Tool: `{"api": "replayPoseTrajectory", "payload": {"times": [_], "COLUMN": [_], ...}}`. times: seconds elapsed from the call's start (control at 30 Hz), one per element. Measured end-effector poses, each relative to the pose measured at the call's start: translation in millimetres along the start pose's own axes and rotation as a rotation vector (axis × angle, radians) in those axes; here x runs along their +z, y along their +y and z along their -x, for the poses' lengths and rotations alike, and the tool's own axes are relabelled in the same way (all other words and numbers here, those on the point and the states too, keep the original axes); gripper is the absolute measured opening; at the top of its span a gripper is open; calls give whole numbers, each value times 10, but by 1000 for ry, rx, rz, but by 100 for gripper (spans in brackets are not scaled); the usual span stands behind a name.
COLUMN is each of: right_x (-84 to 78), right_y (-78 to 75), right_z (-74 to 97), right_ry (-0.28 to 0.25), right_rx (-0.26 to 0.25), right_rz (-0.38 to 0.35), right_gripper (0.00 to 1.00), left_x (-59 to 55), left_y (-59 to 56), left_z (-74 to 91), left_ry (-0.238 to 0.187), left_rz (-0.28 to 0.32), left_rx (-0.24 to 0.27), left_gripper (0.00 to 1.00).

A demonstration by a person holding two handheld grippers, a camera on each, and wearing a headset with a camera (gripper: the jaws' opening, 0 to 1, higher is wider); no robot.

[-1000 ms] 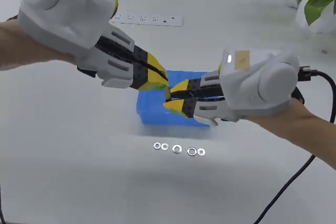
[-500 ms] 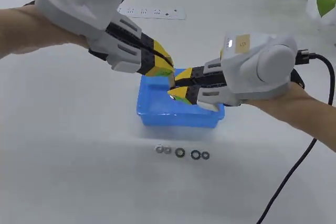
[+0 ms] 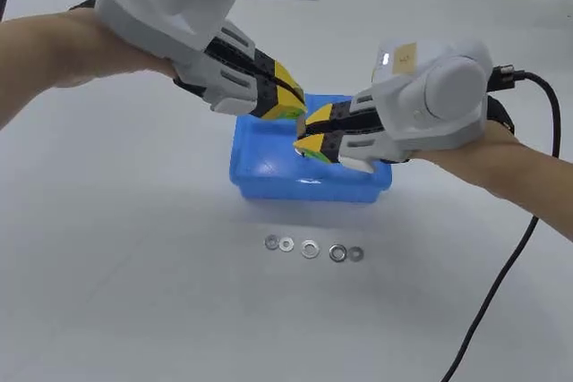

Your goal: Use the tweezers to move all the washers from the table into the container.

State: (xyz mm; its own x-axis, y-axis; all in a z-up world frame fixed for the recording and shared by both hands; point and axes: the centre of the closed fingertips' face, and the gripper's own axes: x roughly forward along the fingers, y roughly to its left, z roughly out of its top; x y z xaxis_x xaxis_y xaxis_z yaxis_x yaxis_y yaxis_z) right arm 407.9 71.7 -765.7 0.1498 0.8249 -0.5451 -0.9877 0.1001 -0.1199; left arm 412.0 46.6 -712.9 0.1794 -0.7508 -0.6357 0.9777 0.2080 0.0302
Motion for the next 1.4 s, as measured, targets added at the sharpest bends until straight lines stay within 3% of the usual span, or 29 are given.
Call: {"api": "replayPoseTrajectory", "payload": {"times": [0.17,0.27,0.4,0.67,1.0,1.4], "right_x": [-84,-68,-66,-29,108,338], "right_y": [4,-8,-5,20,21,161], "right_z": [-48,-32,-28,0,96,239], "right_ry": [19,6,1,21,0,-23], "right_rx": [8,9,10,2,-15,-29], "right_rz": [-7,-26,-28,39,46,112], "right_gripper": [10,10,10,12,12,12], "left_x": [-61,-42,-26,-22,120,278], "left_y": [-8,7,-15,-30,-105,-323], "left_z": [-47,-34,-35,-10,100,324], "left_ry": [2,-21,-17,-7,-13,-20], "left_rz": [18,42,30,37,-3,-98], "left_rx": [-2,3,-1,-1,19,38], "left_gripper": [6,6,6,6,6,6]}}
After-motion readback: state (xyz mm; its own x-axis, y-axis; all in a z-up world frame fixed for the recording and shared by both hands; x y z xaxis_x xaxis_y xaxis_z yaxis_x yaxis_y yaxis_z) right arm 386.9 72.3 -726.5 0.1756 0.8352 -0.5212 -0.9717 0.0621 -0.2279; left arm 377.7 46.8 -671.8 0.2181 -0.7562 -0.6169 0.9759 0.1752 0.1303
